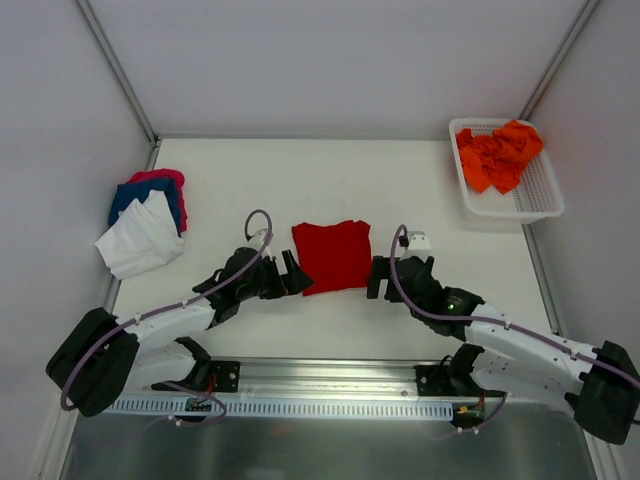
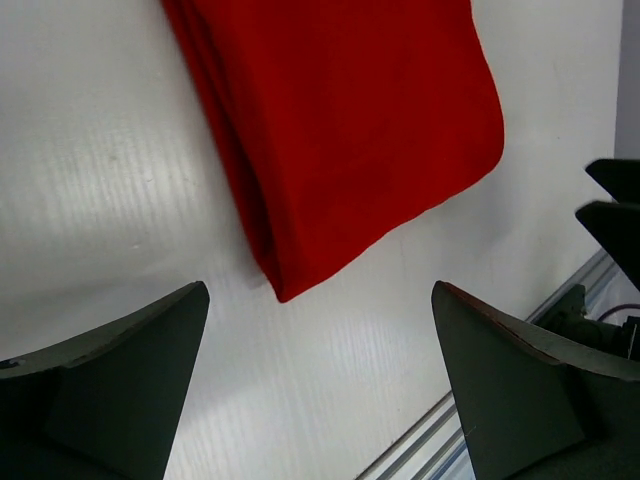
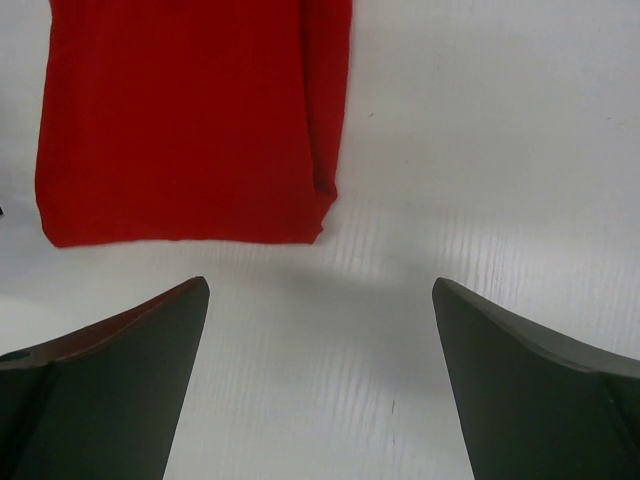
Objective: Fold and stack the t-shirts
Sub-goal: Fold the tshirt
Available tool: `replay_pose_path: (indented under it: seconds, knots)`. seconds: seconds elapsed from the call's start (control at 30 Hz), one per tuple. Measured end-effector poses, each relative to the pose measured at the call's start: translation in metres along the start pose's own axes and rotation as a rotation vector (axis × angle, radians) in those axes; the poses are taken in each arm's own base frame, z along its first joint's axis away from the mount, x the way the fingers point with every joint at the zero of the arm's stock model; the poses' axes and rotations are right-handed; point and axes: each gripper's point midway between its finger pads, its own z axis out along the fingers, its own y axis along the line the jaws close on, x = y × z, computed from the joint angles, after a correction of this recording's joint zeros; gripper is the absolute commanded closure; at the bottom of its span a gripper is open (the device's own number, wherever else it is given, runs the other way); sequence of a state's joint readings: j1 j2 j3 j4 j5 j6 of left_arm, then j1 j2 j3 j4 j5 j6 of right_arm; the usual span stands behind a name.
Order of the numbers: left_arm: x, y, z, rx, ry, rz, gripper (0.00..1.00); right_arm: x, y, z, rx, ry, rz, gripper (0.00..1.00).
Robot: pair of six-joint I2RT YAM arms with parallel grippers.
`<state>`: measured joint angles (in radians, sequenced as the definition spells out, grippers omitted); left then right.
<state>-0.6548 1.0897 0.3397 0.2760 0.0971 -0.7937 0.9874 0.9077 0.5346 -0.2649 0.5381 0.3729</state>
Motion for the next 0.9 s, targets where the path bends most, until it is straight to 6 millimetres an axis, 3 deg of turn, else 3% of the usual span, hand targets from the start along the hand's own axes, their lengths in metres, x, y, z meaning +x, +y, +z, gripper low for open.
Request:
replay_pose_path:
  seconds: [0.1, 0.27, 0.67, 0.9]
  knots:
    - [0.003, -0.012, 0.011, 0.078, 0.021, -0.003, 0.05, -0.002, -0.011, 0.021, -0.019, 0.000, 0.123, 0.00]
    - [0.016, -0.016, 0.022, 0.145, 0.066, -0.034, 0.07, 0.019, -0.028, 0.043, -0.042, 0.071, 0.222, 0.00]
    - [0.019, -0.014, 0.023, 0.118, 0.093, -0.041, 0.08, 0.014, 0.004, 0.086, -0.231, 0.124, 0.344, 0.00]
    - [0.012, -0.015, 0.024, 0.109, 0.079, -0.030, 0.08, 0.006, 0.026, 0.097, -0.338, 0.111, 0.392, 0.01]
